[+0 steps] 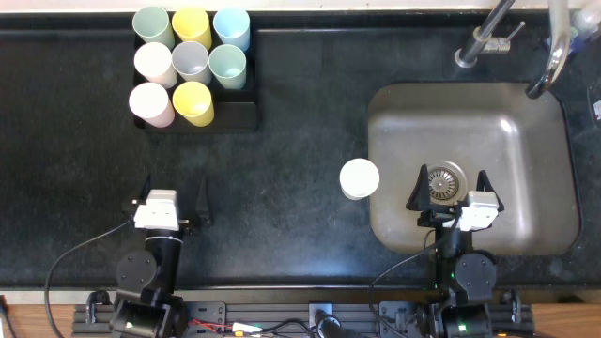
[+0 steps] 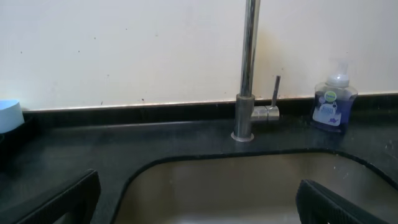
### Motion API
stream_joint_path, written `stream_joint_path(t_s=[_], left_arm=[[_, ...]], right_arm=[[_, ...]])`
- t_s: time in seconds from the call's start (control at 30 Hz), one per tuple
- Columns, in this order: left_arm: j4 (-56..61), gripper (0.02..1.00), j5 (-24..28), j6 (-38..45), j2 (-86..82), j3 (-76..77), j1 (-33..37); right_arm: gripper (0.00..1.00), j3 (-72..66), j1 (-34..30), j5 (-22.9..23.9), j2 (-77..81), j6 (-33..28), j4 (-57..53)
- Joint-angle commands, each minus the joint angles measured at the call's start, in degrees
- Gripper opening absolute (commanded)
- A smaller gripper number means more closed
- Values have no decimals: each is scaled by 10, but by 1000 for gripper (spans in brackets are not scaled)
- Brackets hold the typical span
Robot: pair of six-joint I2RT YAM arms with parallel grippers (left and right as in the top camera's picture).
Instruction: Store Cups
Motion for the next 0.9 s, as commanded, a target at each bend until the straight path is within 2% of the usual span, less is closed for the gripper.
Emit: stream_joint_path(t_s=[0.03,0.9], left_arm=[[3,998,9,9,-10,-5,23],[3,998,8,9,-10,-5,26]], right_arm=[[996,-8,-4,-1,-4,-2,5],[998,-8,-4,-1,-4,-2,5]])
